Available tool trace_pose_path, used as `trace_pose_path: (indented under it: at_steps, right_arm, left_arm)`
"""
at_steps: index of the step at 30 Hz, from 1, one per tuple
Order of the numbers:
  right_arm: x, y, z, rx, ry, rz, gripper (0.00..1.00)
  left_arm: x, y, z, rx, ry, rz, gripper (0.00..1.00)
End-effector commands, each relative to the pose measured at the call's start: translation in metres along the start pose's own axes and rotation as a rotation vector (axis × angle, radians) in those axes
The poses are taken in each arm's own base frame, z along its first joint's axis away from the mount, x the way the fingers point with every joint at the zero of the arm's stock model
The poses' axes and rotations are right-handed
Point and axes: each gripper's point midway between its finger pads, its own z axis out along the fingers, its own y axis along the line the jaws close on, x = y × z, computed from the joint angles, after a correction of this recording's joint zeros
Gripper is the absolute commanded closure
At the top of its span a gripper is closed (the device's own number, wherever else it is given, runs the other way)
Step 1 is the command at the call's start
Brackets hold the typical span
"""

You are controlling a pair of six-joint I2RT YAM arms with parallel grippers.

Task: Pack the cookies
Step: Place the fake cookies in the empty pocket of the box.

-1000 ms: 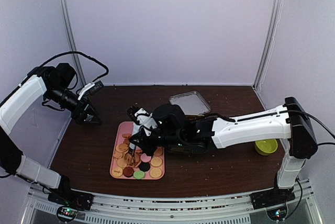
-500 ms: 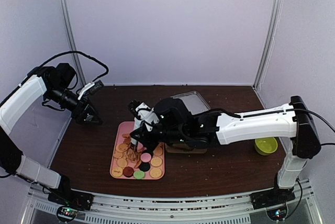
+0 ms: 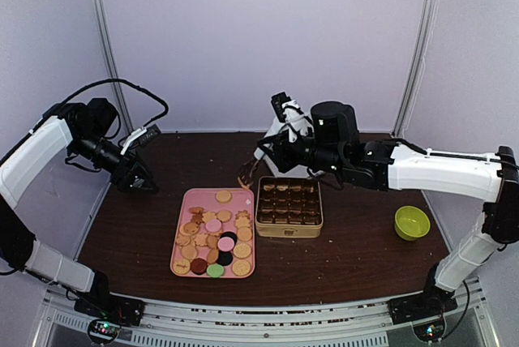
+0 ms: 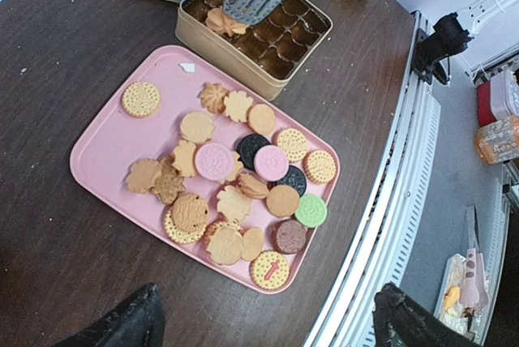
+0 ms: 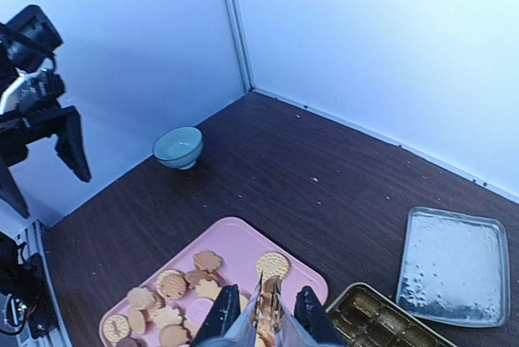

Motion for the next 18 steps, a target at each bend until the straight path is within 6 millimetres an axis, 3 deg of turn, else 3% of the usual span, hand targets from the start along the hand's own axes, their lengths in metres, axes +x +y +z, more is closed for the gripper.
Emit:
trace_pose_path:
  at_steps: [1, 7, 18]
  right_arm:
    - [0.001, -0.034, -0.006, 0.098, -0.011, -0.002, 1.0]
    - [0.008, -0.058, -0.001, 0.16, 0.011, -0.016, 1.0]
    - [0.02, -0.077, 0.014, 0.196, 0.038, -0.035, 1.0]
  left_arm:
    - [-0.002, -0.003, -0.001, 0.018, -0.003, 0.003, 0.09]
    - [-0.001, -0.003, -0.001, 0.021, -0.001, 0.002, 0.09]
    - [-0.001, -0.004, 0.0, 0.032, -0.002, -0.004, 0.09]
